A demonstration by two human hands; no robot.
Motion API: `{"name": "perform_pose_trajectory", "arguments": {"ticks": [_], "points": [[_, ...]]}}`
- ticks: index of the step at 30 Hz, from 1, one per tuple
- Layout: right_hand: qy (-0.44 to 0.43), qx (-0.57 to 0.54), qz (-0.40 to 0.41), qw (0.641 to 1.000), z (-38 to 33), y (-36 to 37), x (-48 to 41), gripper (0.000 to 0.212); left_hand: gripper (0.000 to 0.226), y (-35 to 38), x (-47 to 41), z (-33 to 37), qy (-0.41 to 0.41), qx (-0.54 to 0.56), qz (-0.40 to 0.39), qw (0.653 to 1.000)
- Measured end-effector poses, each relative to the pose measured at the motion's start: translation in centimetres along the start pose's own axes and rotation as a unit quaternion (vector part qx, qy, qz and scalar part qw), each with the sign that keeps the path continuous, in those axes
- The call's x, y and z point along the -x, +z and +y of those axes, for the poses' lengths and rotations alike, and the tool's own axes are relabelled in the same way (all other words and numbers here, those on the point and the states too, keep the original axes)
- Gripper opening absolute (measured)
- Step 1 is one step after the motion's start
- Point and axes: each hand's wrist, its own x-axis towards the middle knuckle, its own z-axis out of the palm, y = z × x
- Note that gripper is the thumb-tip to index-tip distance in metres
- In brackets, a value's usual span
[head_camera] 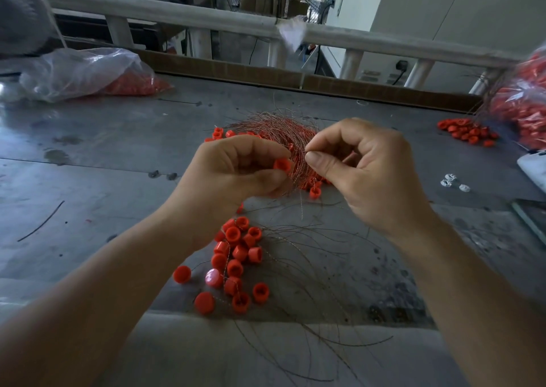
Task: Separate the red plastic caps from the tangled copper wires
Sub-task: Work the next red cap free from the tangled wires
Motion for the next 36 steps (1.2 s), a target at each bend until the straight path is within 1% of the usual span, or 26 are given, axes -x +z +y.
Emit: {"name": "perform_pose_trajectory", "arguments": {"ticks": [3,6,10,14,20,28,36], "points": [[0.005,-0.009,0.004,1.000,-0.09,-0.06,0.00,0.025,0.025,-0.30,-0.18,0.07,-0.046,0.109,-0.007,0.993],[0.010,-0.019,0.005,1.000,-0.13,-0.08,0.01,0.024,0.027,-0.41,-0.26,0.22,-0.063,0.157,-0.005,0.985],[0.014,-0.029,0.007,0.999,-0.14,-0.06,0.03,0.024,0.024,-0.28,-0.16,0.33,-0.065,0.168,-0.006,0.984],[0.013,-0.039,0.002,0.999,-0.17,-0.02,0.10,0.024,0.029,-0.06,0.06,0.19,-0.058,0.149,-0.018,0.987],[0.009,-0.006,-0.030,0.999,-0.20,0.27,0.23,0.021,0.030,-0.09,0.11,0.18,-0.049,0.163,-0.019,0.985],[0.012,0.003,-0.034,0.999,-0.14,0.21,0.24,0.024,0.028,-0.20,0.01,0.14,-0.055,0.174,-0.023,0.983],[0.017,0.014,-0.041,0.999,-0.16,0.13,0.26,0.021,0.030,-0.23,0.04,0.21,-0.058,0.182,-0.023,0.981]]}}
